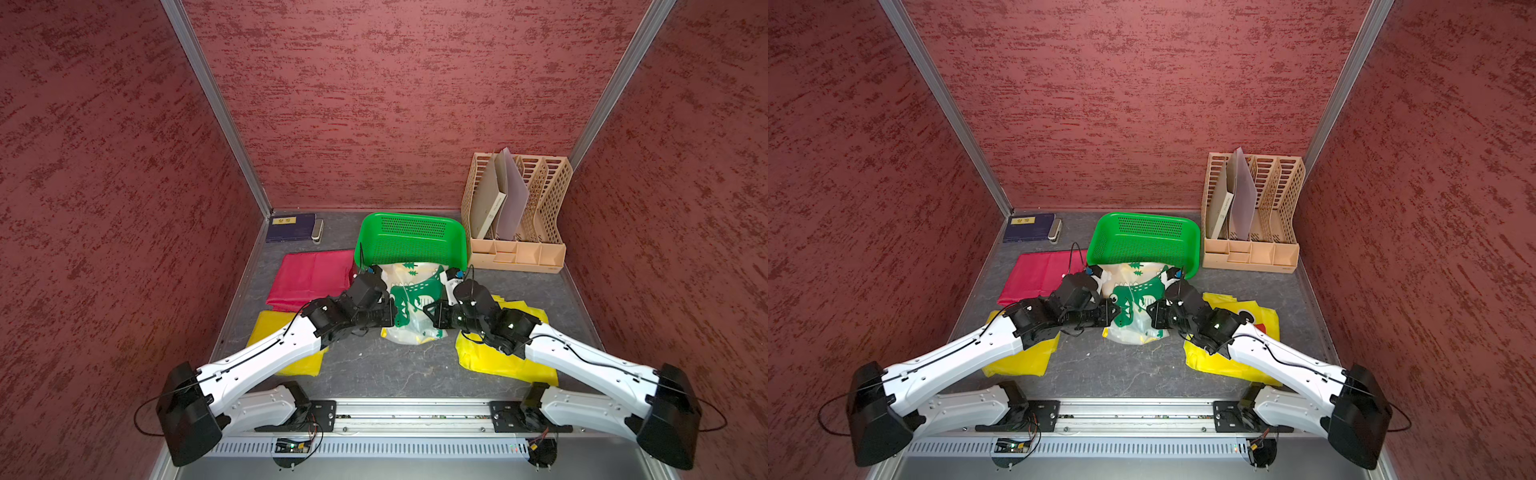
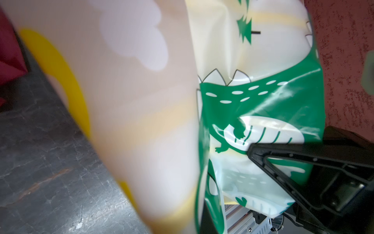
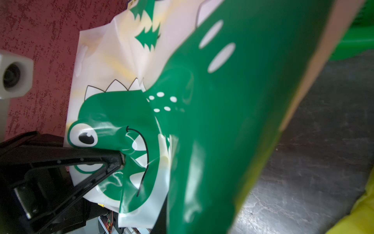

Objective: Put the folded raincoat in the basket
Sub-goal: Place the raincoat in the basket.

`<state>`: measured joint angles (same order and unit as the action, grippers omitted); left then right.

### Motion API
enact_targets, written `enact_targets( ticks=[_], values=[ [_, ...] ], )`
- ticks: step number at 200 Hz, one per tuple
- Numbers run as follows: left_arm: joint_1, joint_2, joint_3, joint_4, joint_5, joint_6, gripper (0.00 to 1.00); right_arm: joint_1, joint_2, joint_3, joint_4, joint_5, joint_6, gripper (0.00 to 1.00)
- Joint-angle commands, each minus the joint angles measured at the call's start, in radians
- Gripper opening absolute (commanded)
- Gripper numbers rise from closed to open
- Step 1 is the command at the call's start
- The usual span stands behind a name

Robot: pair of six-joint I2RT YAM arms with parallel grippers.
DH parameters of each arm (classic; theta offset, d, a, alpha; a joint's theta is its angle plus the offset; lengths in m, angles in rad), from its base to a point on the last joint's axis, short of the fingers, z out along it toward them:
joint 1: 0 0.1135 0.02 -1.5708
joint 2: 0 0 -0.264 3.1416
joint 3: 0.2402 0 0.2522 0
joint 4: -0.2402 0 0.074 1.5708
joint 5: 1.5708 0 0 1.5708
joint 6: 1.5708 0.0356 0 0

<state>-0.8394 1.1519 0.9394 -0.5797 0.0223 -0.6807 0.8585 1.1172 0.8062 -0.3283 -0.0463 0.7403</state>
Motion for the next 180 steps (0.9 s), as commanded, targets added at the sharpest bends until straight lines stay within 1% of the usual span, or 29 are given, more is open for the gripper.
enact_targets(
  ticks=[1,32,52,69,97,135,146,166,180],
  values=[
    [0.009,0.031,0.092,0.057,0.016,0.065,0.00,0.025,-0.006,0.088,-0.004,-0.036,-0.048,0.00],
    [0.085,0.084,0.131,0.090,0.033,0.073,0.00,0.005,0.035,0.171,-0.081,-0.023,-0.087,0.00],
    [0.158,0.129,0.156,0.134,0.102,0.086,0.00,-0.022,0.069,0.227,-0.109,-0.040,-0.114,0.00],
    [0.209,0.186,0.198,0.152,0.139,0.097,0.00,-0.057,0.110,0.270,-0.109,-0.069,-0.141,0.00],
    [0.256,0.302,0.317,0.119,0.174,0.148,0.00,-0.146,0.207,0.336,-0.101,-0.150,-0.167,0.00],
    [0.325,0.455,0.467,0.119,0.230,0.192,0.00,-0.288,0.334,0.408,-0.032,-0.312,-0.190,0.00],
    [0.348,0.498,0.506,0.119,0.247,0.196,0.00,-0.322,0.403,0.441,-0.033,-0.337,-0.198,0.00],
    [0.387,0.574,0.572,0.128,0.291,0.198,0.00,-0.369,0.493,0.511,-0.040,-0.394,-0.222,0.00],
    [0.408,0.627,0.619,0.128,0.315,0.205,0.00,-0.386,0.550,0.564,-0.060,-0.406,-0.248,0.00]
  ],
)
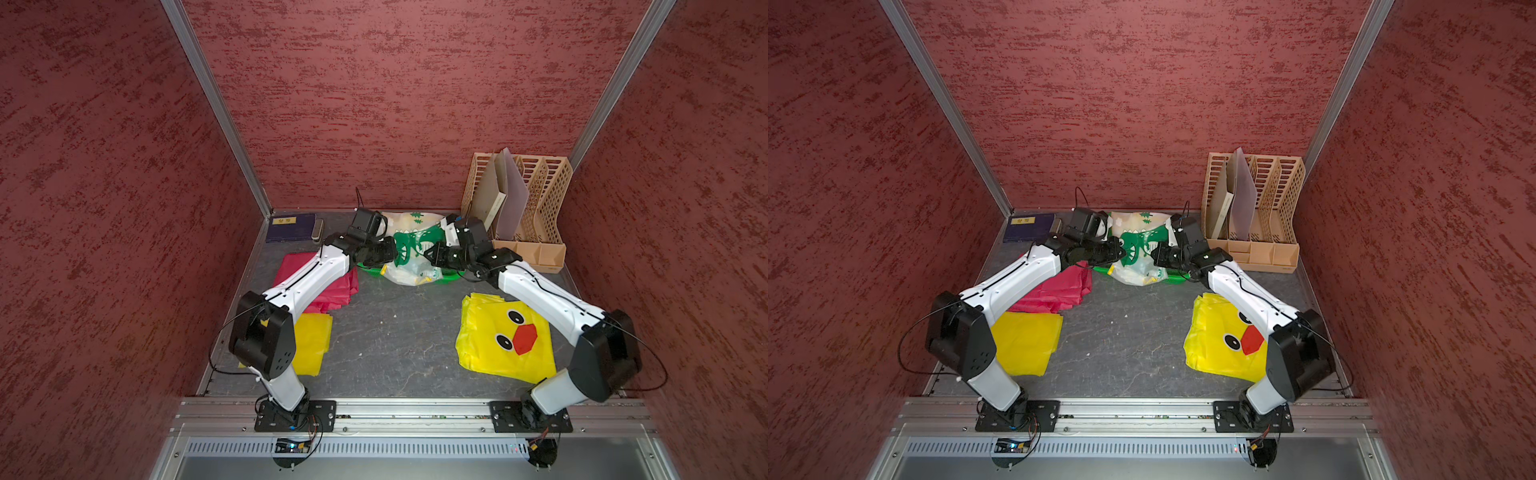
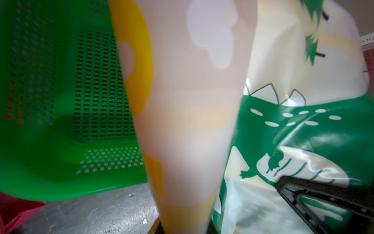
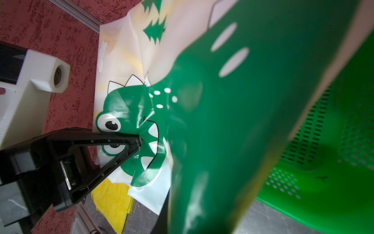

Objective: Put the folded raincoat in the basket
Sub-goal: Place the raincoat in the basket.

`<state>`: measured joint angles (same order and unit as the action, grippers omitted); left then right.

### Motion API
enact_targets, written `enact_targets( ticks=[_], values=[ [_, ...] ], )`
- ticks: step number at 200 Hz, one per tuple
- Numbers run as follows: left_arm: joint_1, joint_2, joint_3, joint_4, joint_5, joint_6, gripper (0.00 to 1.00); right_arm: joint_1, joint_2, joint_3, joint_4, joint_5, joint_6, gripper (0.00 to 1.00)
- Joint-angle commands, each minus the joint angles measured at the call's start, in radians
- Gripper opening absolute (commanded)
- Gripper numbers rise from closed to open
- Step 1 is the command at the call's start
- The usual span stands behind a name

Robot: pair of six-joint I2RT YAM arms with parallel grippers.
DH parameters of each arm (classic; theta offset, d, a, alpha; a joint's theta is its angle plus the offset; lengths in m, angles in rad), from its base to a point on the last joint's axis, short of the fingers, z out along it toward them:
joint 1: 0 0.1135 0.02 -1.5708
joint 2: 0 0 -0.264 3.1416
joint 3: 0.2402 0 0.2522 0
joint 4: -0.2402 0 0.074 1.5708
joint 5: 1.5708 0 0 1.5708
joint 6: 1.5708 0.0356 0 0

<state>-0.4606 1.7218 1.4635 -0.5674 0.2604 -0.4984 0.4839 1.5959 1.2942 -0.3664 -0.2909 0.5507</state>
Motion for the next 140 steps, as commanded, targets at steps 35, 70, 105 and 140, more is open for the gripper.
enact_targets(
  ticks=[35,70,105,140],
  values=[
    [0.074,0.183,0.242,0.058,0.114,0.047,0.00,-0.055,0.174,0.128,0.012,-0.220,-0.049,0.00],
    [0.103,0.288,0.344,0.039,0.133,0.048,0.00,-0.084,0.261,0.141,0.096,-0.271,0.004,0.00],
    [0.124,0.370,0.422,0.005,0.136,0.055,0.01,-0.102,0.328,0.174,0.102,-0.268,0.008,0.02],
    [0.143,0.438,0.469,0.008,0.158,0.037,0.02,-0.122,0.393,0.227,0.070,-0.269,-0.002,0.04]
  ],
)
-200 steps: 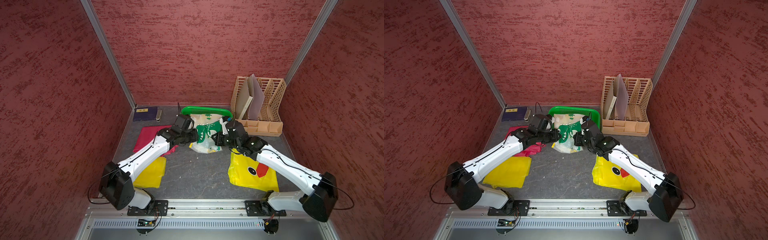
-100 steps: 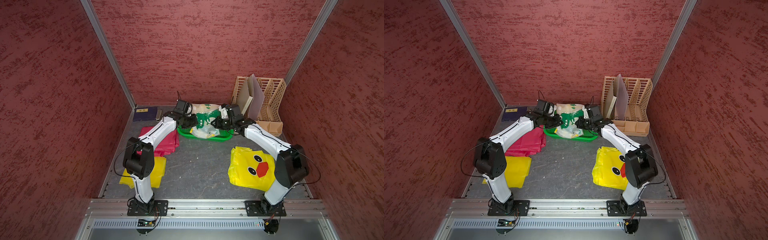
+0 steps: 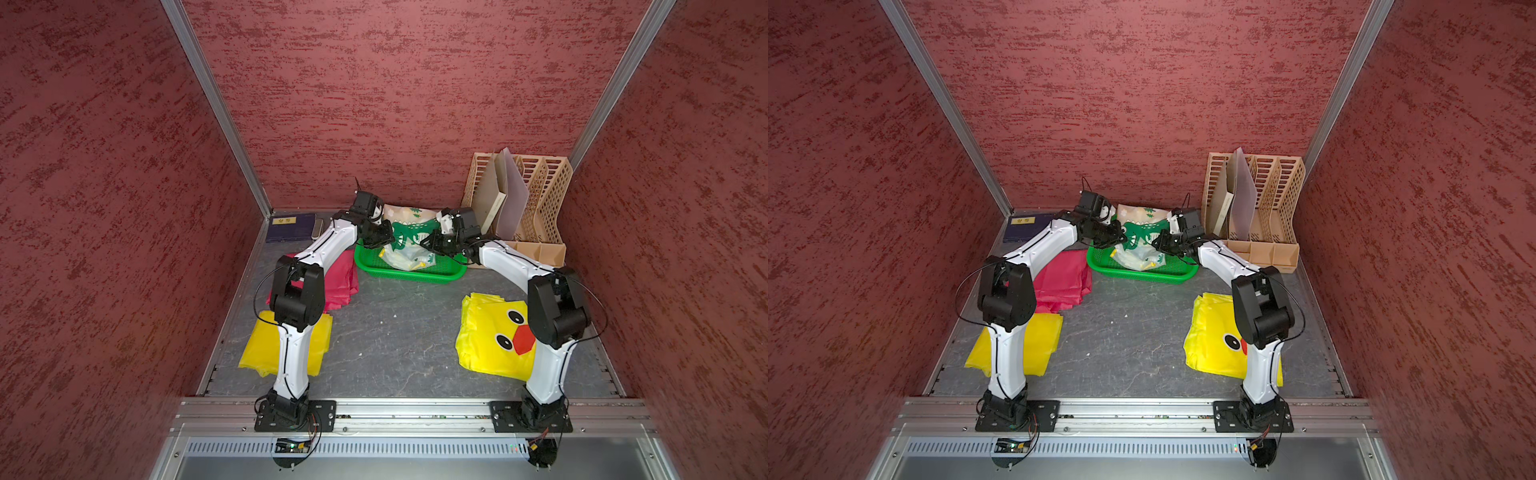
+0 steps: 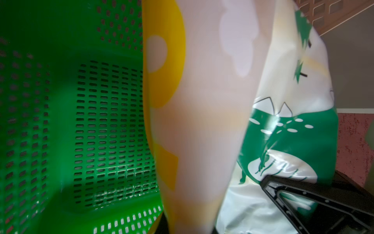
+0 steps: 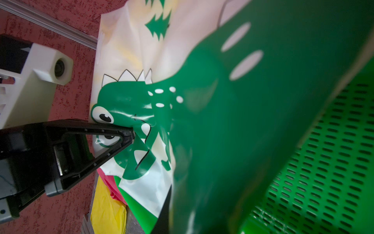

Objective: Put the folded raincoat in the basket
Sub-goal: Place the raincoat in the basket.

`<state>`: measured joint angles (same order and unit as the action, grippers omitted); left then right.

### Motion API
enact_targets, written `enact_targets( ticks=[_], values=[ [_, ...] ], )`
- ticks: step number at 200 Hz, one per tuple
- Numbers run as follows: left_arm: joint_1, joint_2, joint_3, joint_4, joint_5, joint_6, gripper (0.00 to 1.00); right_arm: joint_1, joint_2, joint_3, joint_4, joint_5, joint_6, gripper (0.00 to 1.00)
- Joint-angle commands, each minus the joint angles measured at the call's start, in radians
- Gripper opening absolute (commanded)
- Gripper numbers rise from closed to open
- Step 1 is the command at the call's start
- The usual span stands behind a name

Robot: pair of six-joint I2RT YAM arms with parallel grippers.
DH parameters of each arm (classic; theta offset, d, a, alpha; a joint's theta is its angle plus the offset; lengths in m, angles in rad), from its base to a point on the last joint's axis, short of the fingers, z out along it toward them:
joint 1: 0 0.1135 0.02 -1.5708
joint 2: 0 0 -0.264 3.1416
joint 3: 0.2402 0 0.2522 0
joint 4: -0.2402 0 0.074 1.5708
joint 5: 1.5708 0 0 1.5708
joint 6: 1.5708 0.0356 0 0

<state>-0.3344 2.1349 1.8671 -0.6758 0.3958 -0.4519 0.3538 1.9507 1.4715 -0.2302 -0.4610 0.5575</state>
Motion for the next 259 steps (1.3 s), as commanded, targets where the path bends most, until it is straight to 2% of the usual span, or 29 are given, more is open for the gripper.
enact_targets(
  ticks=[1,74,100,114,127,134,139,152,163,184,193,259],
  values=[
    [0.017,0.026,0.067,0.116,0.024,-0.010,0.02,0.008,0.041,0.052,-0.068,-0.099,-0.010,0.04],
    [0.016,0.074,0.038,0.153,0.024,-0.019,0.06,0.004,0.095,0.035,-0.093,-0.085,-0.038,0.09],
    [0.011,0.092,0.041,0.139,0.033,-0.004,0.07,0.004,0.102,0.031,-0.107,-0.076,-0.034,0.16],
    [0.007,0.095,0.039,0.129,0.020,0.014,0.10,0.003,0.102,0.029,-0.115,-0.073,-0.033,0.23],
    [0.006,0.095,0.041,0.121,0.013,0.028,0.16,0.004,0.099,0.028,-0.125,-0.068,-0.034,0.33],
    [0.004,0.095,0.039,0.117,0.008,0.032,0.24,0.003,0.095,0.029,-0.132,-0.064,-0.036,0.41],
    [0.004,0.094,0.040,0.116,0.004,0.036,0.31,0.003,0.094,0.028,-0.136,-0.061,-0.039,0.47],
    [0.001,0.091,0.041,0.107,-0.005,0.041,0.62,0.004,0.083,0.031,-0.152,-0.049,-0.043,0.57],
    [0.000,0.088,0.049,0.095,-0.016,0.046,0.78,0.004,0.071,0.035,-0.170,-0.033,-0.049,0.60],
    [-0.007,0.082,0.081,0.048,-0.030,0.064,0.96,0.003,0.036,0.057,-0.219,0.008,-0.069,0.64],
    [-0.010,0.077,0.099,0.025,-0.045,0.074,1.00,0.003,0.021,0.073,-0.248,0.034,-0.082,0.64],
    [-0.015,-0.033,0.146,-0.065,-0.138,0.125,0.99,0.002,-0.108,0.170,-0.409,0.207,-0.141,0.67]
  ],
)
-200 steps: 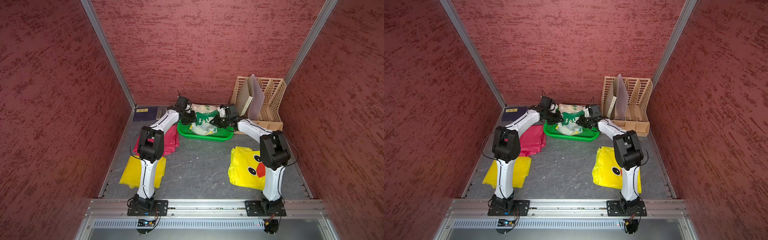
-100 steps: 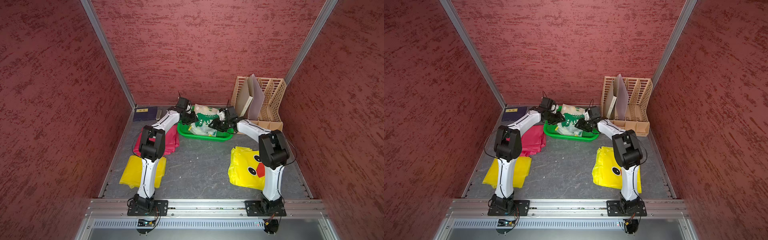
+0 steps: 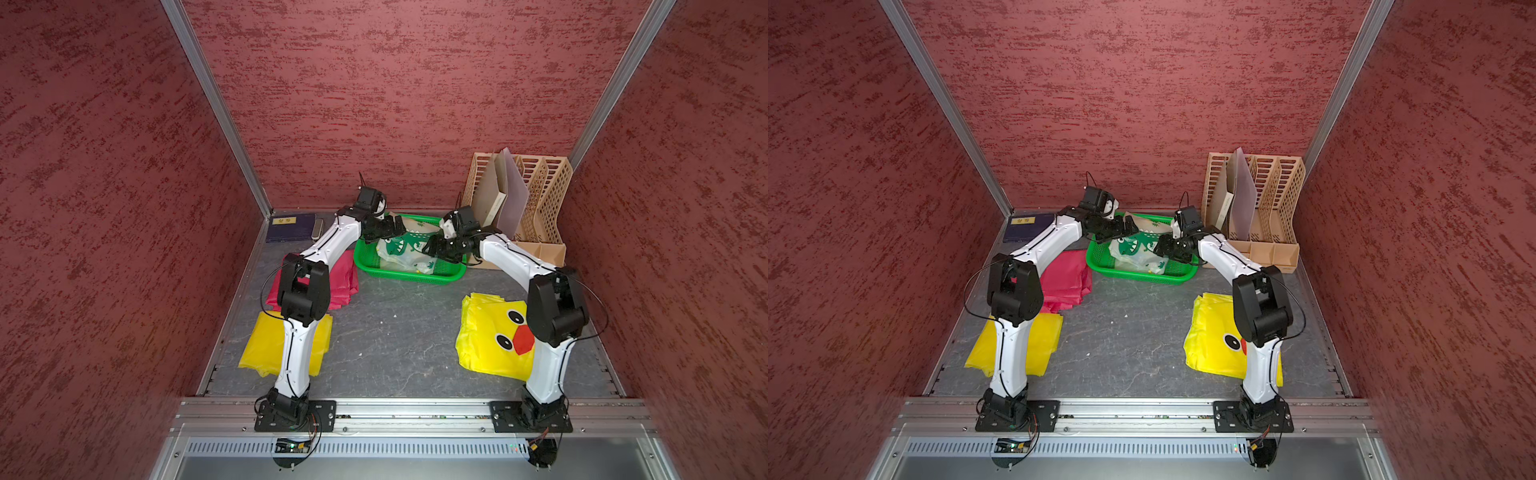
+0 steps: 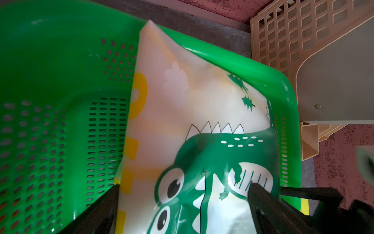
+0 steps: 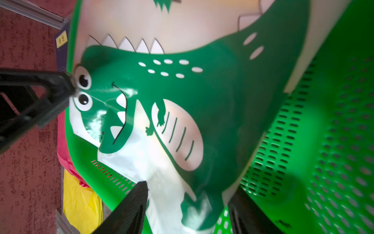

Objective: Put the folded raincoat in the basket
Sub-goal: Place the raincoat in the basket, then move the raincoat to the center of the board.

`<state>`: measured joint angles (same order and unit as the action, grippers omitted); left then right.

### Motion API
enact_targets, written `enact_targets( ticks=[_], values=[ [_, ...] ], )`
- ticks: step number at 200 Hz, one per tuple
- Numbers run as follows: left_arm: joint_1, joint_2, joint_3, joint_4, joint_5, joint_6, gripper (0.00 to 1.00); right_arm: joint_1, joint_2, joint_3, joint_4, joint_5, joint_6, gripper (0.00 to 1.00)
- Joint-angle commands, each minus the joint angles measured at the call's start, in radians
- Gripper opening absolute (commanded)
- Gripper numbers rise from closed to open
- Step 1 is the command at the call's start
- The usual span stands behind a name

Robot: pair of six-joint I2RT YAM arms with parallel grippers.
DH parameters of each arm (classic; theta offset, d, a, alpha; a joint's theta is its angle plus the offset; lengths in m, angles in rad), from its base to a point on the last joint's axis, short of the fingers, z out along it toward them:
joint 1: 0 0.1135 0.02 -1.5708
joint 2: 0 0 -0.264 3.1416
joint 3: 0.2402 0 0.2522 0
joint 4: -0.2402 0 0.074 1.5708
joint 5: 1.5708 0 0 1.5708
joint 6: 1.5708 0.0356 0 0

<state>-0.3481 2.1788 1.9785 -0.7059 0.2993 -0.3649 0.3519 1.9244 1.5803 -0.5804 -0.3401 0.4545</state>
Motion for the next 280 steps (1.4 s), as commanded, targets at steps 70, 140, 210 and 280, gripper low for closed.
enact_targets(
  ticks=[70,140,210,280],
  values=[
    [-0.009,-0.102,-0.001,-0.010,0.028,0.004,1.00,0.005,-0.121,0.044,-0.055,0.064,-0.015,0.65],
    [-0.029,-0.119,-0.152,0.217,0.139,-0.132,1.00,0.007,-0.146,-0.161,0.075,0.013,0.044,0.61],
    [-0.111,-0.360,-0.394,0.339,-0.030,-0.079,1.00,0.007,-0.493,-0.319,0.092,0.048,-0.044,0.66],
    [-0.075,-0.714,-0.901,0.720,-0.003,-0.275,1.00,0.007,-0.850,-0.605,0.043,0.087,-0.057,0.66]
  ],
)
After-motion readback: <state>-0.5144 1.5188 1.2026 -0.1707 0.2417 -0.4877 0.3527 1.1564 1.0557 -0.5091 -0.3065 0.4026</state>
